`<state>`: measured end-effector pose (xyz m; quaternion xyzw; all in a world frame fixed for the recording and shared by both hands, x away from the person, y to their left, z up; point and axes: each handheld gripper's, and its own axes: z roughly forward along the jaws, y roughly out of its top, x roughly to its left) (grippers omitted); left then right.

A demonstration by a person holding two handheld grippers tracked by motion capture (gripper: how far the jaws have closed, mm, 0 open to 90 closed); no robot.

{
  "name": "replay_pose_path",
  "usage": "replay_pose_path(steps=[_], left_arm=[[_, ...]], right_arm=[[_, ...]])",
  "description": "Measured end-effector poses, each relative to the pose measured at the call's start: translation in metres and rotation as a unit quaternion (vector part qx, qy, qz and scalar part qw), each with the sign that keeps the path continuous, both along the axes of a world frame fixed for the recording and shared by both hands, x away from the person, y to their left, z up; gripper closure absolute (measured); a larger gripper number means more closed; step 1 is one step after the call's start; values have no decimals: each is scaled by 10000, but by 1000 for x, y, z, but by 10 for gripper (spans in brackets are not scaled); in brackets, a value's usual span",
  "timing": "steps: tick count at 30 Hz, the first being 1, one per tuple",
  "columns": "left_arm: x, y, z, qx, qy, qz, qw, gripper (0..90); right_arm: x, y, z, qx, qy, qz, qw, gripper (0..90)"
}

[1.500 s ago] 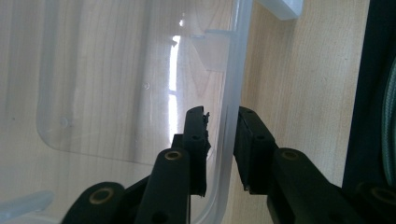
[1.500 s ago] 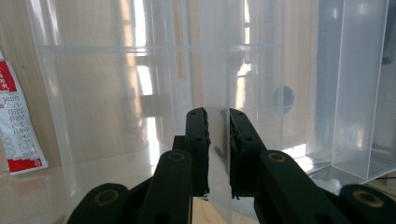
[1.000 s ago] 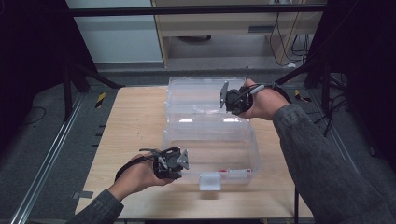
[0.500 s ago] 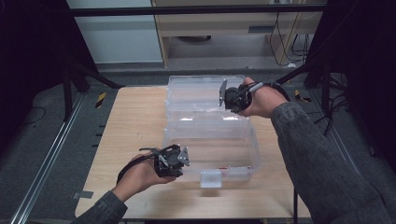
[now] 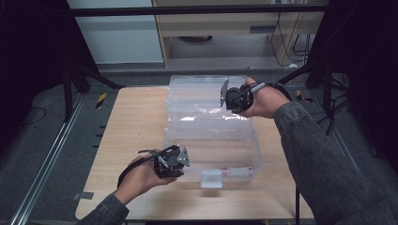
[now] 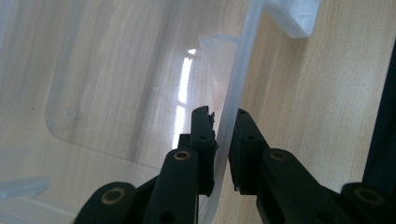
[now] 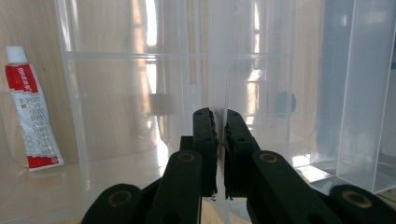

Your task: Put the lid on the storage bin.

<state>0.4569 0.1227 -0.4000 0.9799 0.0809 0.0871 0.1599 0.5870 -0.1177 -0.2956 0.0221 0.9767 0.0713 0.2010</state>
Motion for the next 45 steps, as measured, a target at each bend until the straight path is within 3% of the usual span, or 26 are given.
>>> replay_pose_path(steps=[16,25,27,35,36,45], left_arm=[[0,0,0,48,-64,100,9999,793],[-1,-1,-2,-50,-52,223,9997,787],[-6,-1,-3,-141,64,517,9985,786],[-7,-1,-4,-193,86,629,9978,783],[-2,-1,-2,-88,-45,286,9995,782],[-1,1,-2,-69,-23,261,9996,774]], right_arm=[[-22,1,5,72,-163,153,9997,861],[-36,0,6,94,-261,200,9994,859],[-39,1,6,78,-296,210,9993,859],[-48,2,6,48,-357,274,9990,859],[-49,2,6,37,-360,293,9989,858],[-62,-1,6,131,-420,313,9985,856]])
